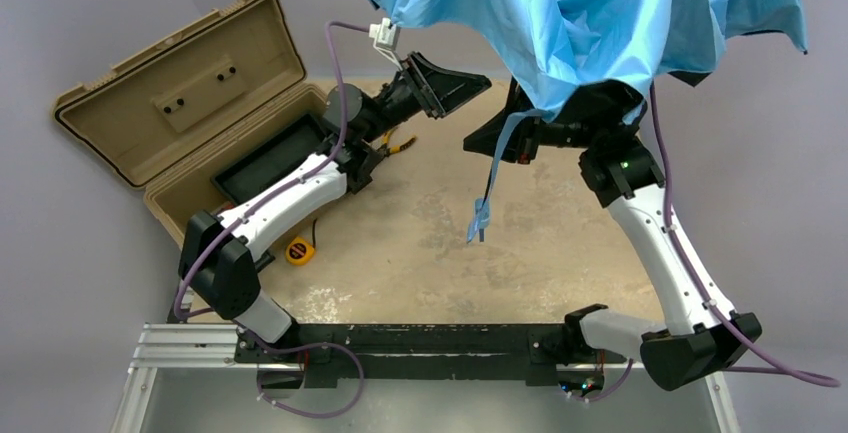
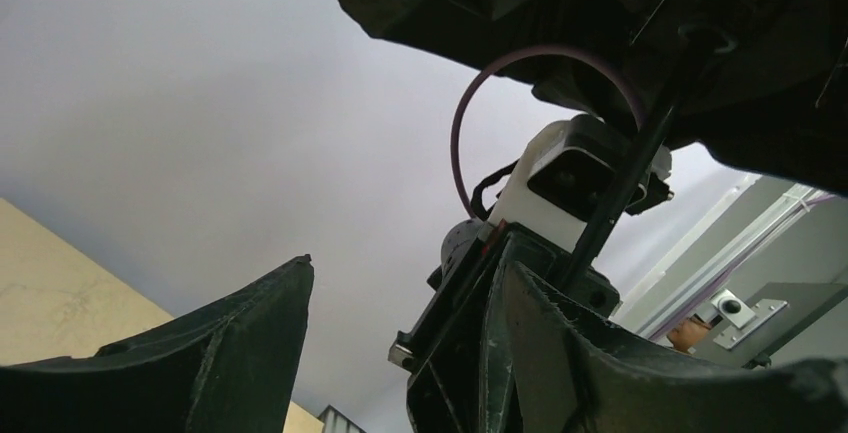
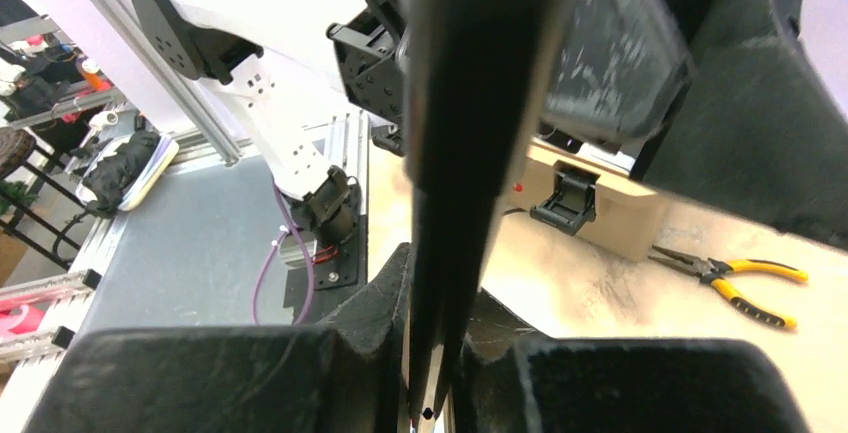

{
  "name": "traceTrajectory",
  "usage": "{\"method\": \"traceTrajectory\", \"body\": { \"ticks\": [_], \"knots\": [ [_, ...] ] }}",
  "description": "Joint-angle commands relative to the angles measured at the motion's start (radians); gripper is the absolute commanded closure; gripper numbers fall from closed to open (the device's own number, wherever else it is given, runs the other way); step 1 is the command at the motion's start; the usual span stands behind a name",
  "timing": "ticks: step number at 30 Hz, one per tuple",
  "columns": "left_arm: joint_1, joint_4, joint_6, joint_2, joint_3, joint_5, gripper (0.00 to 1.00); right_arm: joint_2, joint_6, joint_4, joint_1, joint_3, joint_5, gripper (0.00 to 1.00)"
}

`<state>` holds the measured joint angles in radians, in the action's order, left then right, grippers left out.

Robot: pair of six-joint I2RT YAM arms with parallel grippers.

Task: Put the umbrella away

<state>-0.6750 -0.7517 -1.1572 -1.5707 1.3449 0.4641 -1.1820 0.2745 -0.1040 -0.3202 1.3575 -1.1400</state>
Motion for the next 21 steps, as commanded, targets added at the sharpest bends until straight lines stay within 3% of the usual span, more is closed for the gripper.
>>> {"method": "traceTrajectory", "body": {
  "ticks": [1, 9, 21],
  "knots": [
    [0.018, -0.060, 0.044, 0.043, 0.063, 0.049, 0.32, 0.029, -0.040, 0.070, -0.005, 0.000, -0.015, 1.00],
    [0.020, -0.138, 0.066, 0.046, 0.131, 0.130, 0.29, 0.013, 0.004, 0.089, -0.005, -0.032, -0.006, 1.00],
    [-0.032, 0.001, 0.201, -0.041, 0.309, -0.007, 0.27, -0.026, -0.016, 0.033, -0.029, -0.026, 0.030, 1.00]
  ]
}}
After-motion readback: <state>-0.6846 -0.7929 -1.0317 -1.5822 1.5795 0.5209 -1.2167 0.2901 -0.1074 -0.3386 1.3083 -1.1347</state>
